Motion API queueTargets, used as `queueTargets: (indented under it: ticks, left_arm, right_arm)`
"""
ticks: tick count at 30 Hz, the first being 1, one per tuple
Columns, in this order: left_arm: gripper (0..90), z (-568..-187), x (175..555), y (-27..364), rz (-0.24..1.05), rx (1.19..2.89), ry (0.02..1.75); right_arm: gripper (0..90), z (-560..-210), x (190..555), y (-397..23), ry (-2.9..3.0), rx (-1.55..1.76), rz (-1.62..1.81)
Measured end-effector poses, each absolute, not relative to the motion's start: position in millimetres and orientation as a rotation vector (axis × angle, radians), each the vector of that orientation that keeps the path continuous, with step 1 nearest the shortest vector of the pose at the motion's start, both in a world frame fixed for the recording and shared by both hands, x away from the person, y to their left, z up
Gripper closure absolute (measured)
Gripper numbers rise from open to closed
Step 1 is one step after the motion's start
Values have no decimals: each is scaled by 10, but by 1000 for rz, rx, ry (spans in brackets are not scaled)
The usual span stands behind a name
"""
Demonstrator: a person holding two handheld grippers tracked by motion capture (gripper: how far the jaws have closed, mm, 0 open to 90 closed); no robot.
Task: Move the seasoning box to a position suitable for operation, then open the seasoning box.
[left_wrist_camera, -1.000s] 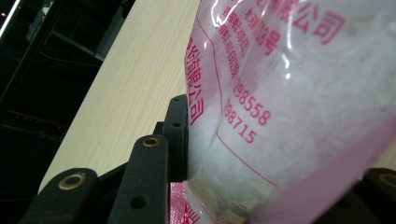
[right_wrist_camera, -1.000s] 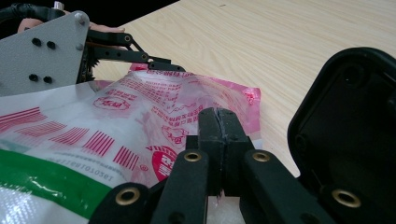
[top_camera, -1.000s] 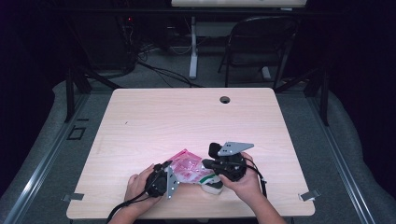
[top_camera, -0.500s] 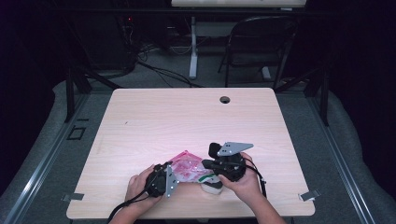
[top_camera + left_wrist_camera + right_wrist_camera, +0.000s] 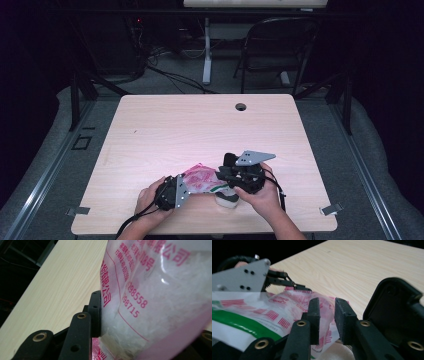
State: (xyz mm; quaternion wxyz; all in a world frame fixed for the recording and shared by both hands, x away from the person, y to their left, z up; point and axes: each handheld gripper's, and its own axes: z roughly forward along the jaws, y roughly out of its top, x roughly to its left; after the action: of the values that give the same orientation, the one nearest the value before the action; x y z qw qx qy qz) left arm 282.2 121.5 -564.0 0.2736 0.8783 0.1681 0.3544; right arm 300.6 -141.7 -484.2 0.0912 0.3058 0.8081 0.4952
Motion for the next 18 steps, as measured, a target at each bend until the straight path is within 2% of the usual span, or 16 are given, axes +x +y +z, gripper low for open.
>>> queueTargets:
  ticks: [18]
  left_arm:
    - [691, -5581, 3049, 1509, 730, 2209, 672]
  right_arm:
    - [654, -4707, 2927, -1550, 2297, 934, 1518]
